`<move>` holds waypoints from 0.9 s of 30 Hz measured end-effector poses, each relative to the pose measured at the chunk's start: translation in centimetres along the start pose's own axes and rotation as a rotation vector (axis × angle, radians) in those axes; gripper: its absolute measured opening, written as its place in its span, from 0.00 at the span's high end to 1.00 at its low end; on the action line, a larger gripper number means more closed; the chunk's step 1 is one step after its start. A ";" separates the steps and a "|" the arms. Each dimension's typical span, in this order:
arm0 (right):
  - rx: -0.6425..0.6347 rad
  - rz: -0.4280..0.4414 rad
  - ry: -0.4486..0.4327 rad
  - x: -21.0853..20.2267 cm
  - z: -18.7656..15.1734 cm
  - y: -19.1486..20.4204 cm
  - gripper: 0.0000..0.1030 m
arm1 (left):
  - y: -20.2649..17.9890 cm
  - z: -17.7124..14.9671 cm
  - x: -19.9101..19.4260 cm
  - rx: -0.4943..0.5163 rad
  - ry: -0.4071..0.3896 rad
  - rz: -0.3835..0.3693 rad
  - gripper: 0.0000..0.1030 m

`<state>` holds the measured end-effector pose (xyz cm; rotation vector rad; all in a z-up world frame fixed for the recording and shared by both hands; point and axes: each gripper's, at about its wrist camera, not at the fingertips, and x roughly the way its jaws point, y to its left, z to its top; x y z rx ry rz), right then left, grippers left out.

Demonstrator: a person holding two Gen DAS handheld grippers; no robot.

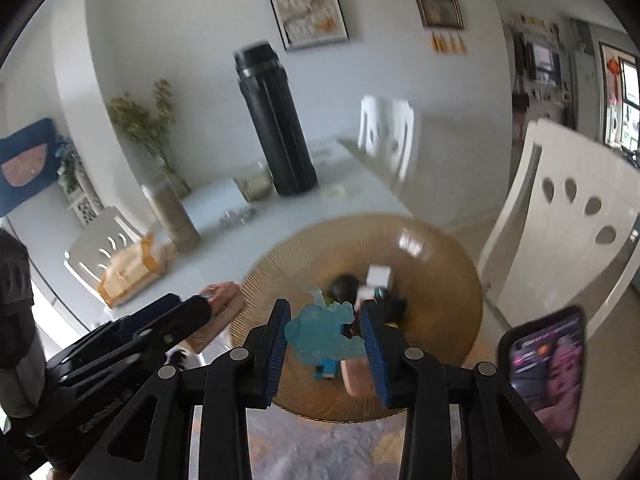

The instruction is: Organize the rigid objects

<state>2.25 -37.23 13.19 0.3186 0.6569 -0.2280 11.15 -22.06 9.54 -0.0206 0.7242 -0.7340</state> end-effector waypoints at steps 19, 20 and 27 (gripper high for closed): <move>-0.226 0.215 0.005 -4.9 -5.7 8.6 0.31 | 6.7 -7.5 -14.2 -0.122 -0.187 0.237 0.16; -0.240 0.228 0.008 -4.7 -6.7 9.4 0.20 | 8.0 -9.2 -14.1 -0.129 -0.170 0.298 0.15; -0.399 0.199 0.046 0.0 -14.3 13.1 0.13 | 16.1 -16.3 -11.0 -0.386 0.030 0.328 0.17</move>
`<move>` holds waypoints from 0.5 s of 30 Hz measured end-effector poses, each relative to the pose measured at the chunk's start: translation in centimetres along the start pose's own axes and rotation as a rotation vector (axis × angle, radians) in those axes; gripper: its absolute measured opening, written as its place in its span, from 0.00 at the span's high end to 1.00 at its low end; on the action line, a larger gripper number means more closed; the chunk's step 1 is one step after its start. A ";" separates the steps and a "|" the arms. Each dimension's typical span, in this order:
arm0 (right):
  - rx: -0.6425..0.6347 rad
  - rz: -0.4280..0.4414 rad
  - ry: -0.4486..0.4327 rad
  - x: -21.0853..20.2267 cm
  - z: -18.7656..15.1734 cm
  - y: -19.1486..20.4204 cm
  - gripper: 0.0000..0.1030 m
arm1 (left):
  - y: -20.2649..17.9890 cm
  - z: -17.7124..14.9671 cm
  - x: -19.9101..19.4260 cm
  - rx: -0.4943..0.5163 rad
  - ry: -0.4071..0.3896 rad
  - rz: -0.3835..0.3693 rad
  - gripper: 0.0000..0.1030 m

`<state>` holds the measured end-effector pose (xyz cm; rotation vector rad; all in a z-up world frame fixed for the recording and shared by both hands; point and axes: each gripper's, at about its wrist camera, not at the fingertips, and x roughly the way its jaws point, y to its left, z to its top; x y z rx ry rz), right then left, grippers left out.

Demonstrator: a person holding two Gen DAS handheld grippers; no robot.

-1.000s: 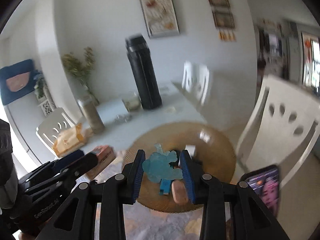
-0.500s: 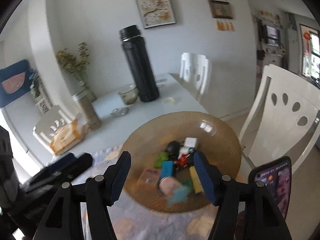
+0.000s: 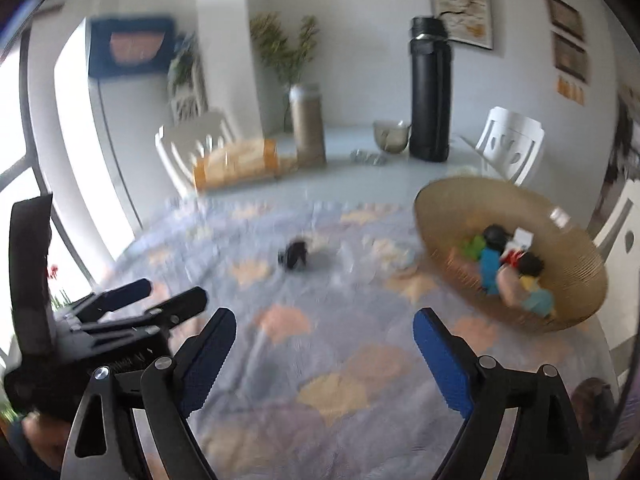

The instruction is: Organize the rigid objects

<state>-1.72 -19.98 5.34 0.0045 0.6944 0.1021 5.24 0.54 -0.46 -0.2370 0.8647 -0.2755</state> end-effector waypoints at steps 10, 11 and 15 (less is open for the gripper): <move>0.023 -0.054 0.103 3.2 -1.7 -1.3 0.13 | -1.4 -0.5 0.4 0.071 -0.017 0.018 0.14; 0.013 -0.056 0.110 3.2 -1.7 -1.1 0.13 | -1.7 -0.5 0.4 0.087 -0.021 0.039 0.14; -0.014 -0.089 0.128 3.4 -2.0 -0.6 0.12 | -2.5 -0.8 0.1 0.133 -0.033 0.107 0.13</move>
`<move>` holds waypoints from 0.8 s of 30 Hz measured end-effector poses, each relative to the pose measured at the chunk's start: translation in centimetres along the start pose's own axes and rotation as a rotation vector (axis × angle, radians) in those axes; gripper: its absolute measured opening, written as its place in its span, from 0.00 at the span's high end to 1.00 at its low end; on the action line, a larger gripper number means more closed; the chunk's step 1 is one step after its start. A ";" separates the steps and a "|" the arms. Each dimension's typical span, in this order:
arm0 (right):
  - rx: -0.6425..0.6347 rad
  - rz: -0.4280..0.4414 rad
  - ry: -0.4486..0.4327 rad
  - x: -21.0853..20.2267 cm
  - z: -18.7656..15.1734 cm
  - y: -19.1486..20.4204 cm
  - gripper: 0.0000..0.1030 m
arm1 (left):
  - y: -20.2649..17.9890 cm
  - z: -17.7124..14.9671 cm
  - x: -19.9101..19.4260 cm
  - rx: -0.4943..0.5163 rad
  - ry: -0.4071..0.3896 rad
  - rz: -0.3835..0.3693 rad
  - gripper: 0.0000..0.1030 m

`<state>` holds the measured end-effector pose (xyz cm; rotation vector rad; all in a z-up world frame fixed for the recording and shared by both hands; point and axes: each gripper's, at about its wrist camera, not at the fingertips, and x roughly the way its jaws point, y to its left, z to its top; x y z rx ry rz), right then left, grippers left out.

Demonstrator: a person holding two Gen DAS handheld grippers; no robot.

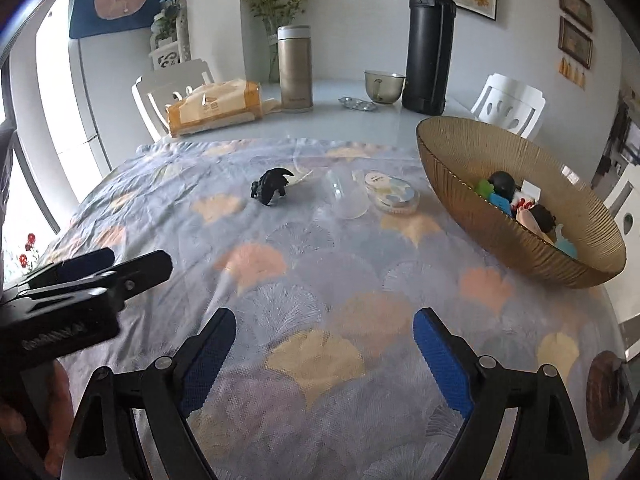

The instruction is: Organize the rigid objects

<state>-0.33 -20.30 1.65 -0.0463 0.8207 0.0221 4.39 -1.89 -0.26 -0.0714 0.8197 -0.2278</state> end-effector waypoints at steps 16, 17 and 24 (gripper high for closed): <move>-0.034 0.076 0.154 2.0 -1.0 0.3 0.11 | -2.1 -0.1 0.4 0.113 -0.014 0.149 0.13; -0.041 0.081 0.155 1.9 -1.1 0.5 0.11 | -2.3 -0.1 0.5 0.123 -0.007 0.157 0.13; -0.019 0.110 0.157 1.8 -1.1 0.0 0.10 | -2.1 -0.1 0.8 0.117 0.006 0.172 0.13</move>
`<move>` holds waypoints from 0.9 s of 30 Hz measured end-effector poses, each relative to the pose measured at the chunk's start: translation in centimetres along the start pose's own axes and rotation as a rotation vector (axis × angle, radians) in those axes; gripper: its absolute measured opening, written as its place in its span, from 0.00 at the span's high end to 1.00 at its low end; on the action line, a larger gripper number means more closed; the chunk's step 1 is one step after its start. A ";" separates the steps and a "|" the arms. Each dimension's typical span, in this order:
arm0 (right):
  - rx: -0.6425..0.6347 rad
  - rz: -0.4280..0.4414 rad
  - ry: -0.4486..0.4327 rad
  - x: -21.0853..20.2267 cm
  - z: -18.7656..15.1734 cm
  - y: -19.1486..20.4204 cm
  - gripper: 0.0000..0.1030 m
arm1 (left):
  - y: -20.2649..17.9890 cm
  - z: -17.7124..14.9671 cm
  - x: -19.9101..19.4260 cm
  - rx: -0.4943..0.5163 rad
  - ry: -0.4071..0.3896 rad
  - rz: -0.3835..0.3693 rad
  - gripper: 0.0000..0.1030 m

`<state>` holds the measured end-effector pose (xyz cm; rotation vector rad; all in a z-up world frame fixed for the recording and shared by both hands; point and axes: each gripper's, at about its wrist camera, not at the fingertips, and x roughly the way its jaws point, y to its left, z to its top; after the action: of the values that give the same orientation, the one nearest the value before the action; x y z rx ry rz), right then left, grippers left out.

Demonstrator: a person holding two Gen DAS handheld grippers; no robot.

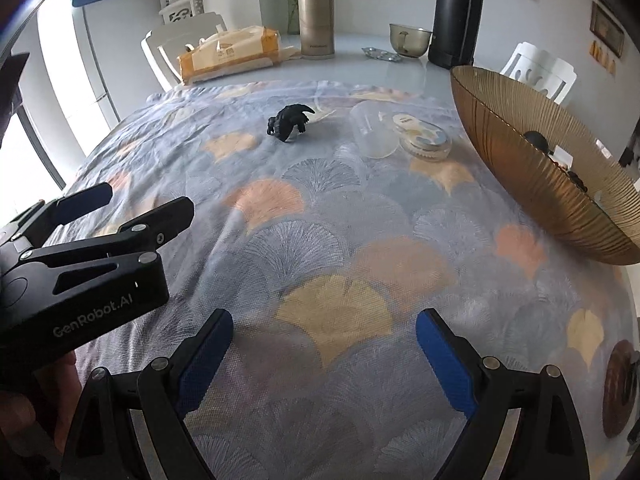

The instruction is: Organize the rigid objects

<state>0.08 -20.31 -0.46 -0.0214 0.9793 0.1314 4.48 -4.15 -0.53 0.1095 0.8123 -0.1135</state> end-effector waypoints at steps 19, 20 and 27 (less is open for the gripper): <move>0.008 0.021 0.000 0.0 -0.1 0.0 0.08 | -0.5 0.0 0.0 0.017 0.001 -0.003 0.12; 0.007 0.021 0.000 0.1 0.0 0.0 0.07 | -0.6 0.0 0.0 0.018 0.000 -0.003 0.12; 0.018 0.018 -0.002 0.3 0.2 -0.3 0.05 | -0.5 0.0 -0.1 0.014 -0.003 -0.008 0.12</move>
<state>0.41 -20.61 -0.61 0.0042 0.9790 0.1388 4.37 -4.65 -0.49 0.1194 0.8087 -0.1272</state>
